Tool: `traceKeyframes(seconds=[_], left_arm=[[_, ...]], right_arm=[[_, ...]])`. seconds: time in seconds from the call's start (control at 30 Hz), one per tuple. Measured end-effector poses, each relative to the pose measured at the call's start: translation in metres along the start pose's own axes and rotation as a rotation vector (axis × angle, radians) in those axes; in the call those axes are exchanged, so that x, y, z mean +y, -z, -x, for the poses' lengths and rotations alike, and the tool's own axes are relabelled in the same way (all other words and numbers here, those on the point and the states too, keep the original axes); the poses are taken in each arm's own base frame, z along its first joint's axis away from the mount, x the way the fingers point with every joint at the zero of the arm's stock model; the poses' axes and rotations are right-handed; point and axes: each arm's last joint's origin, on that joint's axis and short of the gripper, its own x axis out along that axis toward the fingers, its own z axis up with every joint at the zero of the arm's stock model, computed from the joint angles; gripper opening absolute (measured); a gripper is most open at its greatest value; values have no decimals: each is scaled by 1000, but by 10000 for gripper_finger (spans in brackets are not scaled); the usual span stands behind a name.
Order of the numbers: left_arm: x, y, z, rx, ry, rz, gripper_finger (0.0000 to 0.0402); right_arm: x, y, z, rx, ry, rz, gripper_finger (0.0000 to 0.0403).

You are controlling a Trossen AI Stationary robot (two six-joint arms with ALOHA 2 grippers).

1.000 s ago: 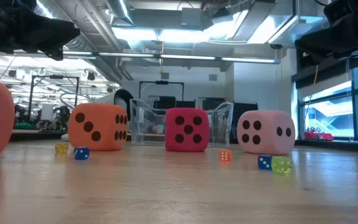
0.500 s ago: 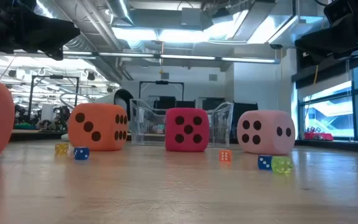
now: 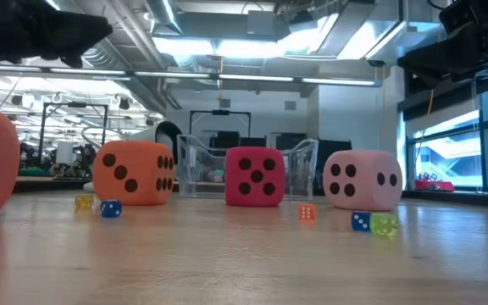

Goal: Pick & Place Dice
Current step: Put the large pink die into the transparent bin

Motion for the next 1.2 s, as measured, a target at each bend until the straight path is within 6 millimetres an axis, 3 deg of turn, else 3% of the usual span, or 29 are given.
traceKeyframes(seconds=[0.77,1.2], left_arm=[[0,-1,0,-9,-1,188,93],[-1,2,-1,20,4,226,91]], right_arm=[[0,-2,0,-15,4,34,74],[-1,-26,3,-262,-10,-127,74]])
